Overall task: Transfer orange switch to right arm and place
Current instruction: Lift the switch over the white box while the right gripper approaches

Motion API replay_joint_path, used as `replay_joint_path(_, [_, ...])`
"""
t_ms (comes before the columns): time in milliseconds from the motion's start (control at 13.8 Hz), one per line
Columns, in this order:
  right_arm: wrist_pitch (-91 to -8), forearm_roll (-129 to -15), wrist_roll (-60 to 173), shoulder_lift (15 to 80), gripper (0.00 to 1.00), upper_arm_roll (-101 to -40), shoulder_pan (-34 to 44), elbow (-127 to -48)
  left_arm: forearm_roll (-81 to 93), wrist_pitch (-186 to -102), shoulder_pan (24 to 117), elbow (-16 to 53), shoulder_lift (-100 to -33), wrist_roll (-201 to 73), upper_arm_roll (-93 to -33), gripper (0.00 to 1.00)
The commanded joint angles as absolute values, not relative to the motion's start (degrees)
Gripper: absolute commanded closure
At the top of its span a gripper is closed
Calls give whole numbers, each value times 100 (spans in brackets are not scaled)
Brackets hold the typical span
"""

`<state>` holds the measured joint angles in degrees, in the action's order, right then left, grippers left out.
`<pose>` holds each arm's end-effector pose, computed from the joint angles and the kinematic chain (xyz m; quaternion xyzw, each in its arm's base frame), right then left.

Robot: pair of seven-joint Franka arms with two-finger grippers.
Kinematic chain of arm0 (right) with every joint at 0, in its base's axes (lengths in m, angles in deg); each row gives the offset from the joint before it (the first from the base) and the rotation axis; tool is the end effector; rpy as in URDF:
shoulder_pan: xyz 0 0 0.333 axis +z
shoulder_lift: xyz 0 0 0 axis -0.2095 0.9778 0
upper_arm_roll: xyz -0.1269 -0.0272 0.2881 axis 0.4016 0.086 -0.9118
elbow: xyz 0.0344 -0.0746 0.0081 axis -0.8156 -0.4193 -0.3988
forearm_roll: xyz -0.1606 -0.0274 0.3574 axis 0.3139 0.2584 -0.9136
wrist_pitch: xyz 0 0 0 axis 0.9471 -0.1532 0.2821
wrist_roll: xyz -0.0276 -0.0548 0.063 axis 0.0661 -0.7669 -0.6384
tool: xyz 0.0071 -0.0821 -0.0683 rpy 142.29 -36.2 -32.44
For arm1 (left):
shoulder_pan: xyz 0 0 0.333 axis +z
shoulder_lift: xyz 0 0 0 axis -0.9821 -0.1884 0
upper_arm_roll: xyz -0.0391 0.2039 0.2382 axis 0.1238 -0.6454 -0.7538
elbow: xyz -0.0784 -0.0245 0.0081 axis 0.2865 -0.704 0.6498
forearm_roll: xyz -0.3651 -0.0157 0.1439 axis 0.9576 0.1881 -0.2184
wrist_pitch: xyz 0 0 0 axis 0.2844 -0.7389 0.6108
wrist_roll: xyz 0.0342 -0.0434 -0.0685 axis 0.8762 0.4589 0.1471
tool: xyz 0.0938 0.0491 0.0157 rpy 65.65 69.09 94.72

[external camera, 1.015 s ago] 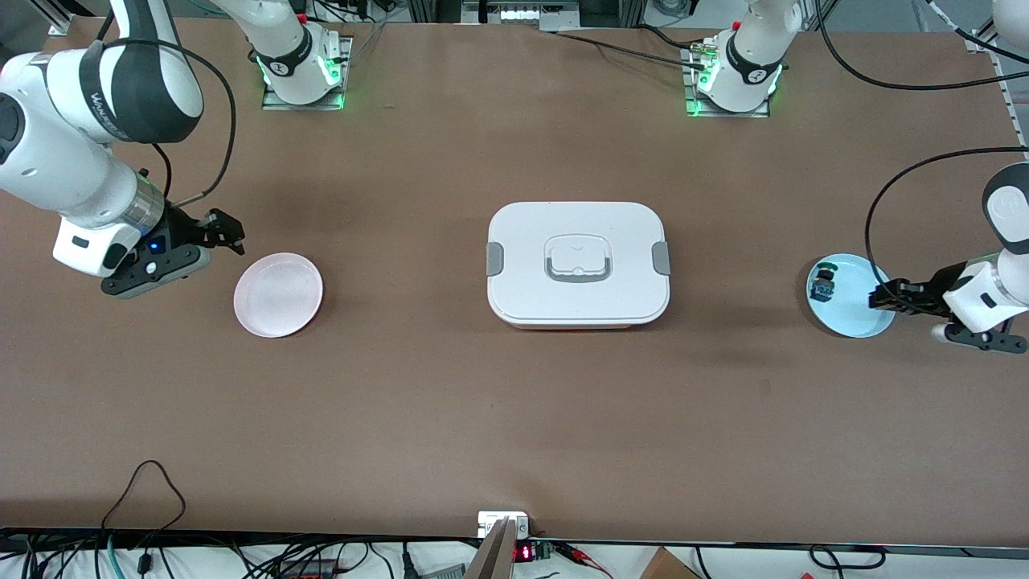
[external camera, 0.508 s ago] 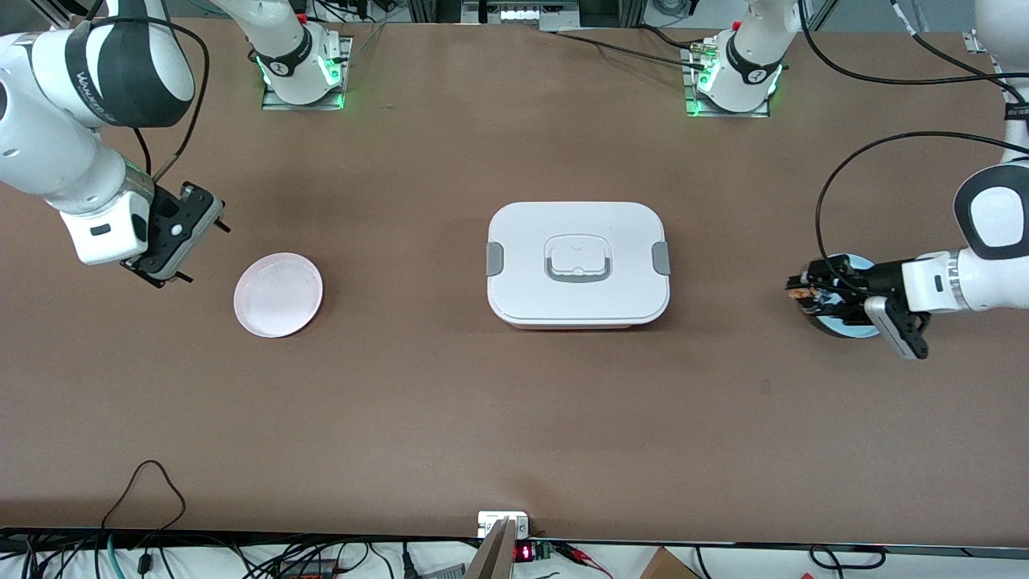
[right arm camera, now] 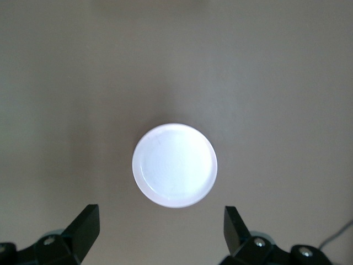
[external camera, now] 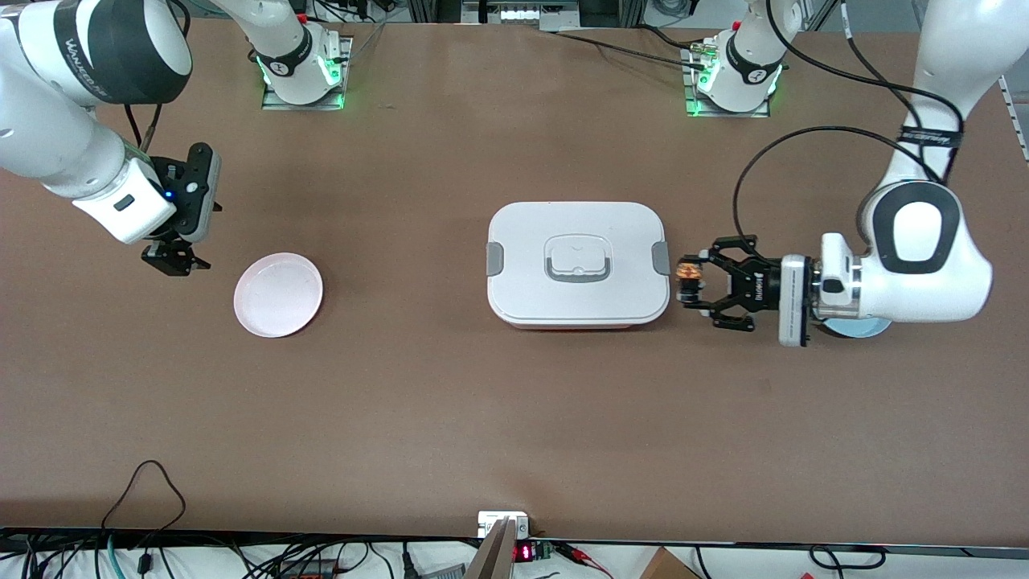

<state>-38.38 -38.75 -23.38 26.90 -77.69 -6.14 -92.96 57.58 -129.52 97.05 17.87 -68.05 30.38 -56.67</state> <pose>0.5667 0.0799 0.5032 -0.6991 -0.7139 -0.0054 0.0385 0.6349 -0.1193 0.3618 0.6871 -0.4510 0.2320 0.5203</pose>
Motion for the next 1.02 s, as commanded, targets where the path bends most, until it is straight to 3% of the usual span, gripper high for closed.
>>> replay_joint_path(0, [-3494, -4887, -3095, 2706, 0, -7748, -690, -9156, 6719, -12885, 9594, 1687, -6868, 4099, -5403, 89])
replay_joint_path(435, [-3046, -8383, -4775, 3144, 0, -7704, -1147, -9200, 8933, -13674, 8663, 1993, -6824, 6631, -5280, 93])
replay_joint_path(943, [-2465, -11251, -5533, 4085, 0, -7739, -1148, -9191, 11096, -14685, 7441, 2012, -6824, 7862, -5280, 93])
